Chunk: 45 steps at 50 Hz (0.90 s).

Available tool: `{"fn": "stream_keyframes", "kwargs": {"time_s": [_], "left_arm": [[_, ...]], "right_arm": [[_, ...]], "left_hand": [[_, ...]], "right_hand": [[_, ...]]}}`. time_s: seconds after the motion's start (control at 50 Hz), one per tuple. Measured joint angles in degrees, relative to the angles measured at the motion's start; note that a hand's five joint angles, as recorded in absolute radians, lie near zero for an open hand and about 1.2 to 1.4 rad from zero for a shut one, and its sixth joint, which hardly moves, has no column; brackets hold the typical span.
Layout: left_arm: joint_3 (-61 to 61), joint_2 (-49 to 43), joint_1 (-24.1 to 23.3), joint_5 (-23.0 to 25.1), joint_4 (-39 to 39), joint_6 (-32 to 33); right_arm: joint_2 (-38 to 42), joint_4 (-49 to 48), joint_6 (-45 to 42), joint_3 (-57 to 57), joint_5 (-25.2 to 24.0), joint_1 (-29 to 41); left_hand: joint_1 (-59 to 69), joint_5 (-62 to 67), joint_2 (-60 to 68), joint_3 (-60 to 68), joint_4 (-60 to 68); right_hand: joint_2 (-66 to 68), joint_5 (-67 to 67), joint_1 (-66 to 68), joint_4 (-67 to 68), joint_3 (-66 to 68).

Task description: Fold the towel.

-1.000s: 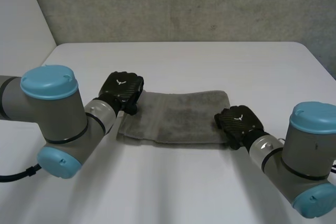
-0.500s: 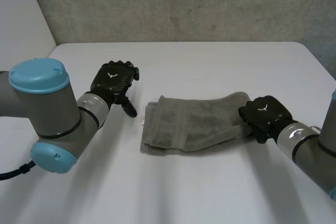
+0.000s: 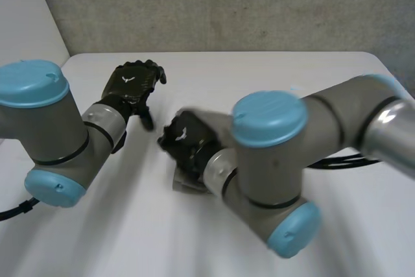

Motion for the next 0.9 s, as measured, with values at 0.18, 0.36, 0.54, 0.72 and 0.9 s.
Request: {"fn": "stream_keyframes", "kwargs": {"time_s": [0.18, 0.36, 0.54, 0.72, 0.9], "left_arm": [[0.0, -0.1, 1.5, 0.2, 0.0, -0.2], [0.1, -0.5, 1.0, 0.7, 0.0, -0.3], [-0.9, -1.8, -1.8, 4.2, -0.6, -3.9], [-1.9, -6.7, -4.0, 6.9, -0.8, -5.0], [-3.2, -10.1, -4.1, 6.8, -0.8, 0.5]], "right_arm": [[1.7, 4.0, 6.6, -2.2, 2.9, 0.2], [-9.0, 3.3, 16.7, 5.5, 2.2, -5.1], [-12.9, -1.4, 18.0, 14.5, 0.8, -11.6], [-10.0, -3.3, 21.7, 16.0, -1.1, -15.6], [-4.5, -5.0, 25.6, 15.2, -2.4, -17.7]], "left_hand": [[0.0, 0.0, 0.0, 0.0, 0.0], [0.0, -0.1, 0.0, 0.0, 0.0], [0.0, -0.1, 0.0, 0.0, 0.0], [0.0, -0.1, 0.0, 0.0, 0.0], [0.0, -0.1, 0.0, 0.0, 0.0]], "right_hand": [[-44.2, -50.1, -44.0, -50.1, -49.2], [-44.2, -50.2, -44.0, -50.3, -49.2], [-44.2, -50.2, -44.0, -50.3, -49.2], [-44.2, -50.3, -44.0, -50.3, -49.2], [-44.2, -50.5, -44.3, -50.3, -49.2]]}}
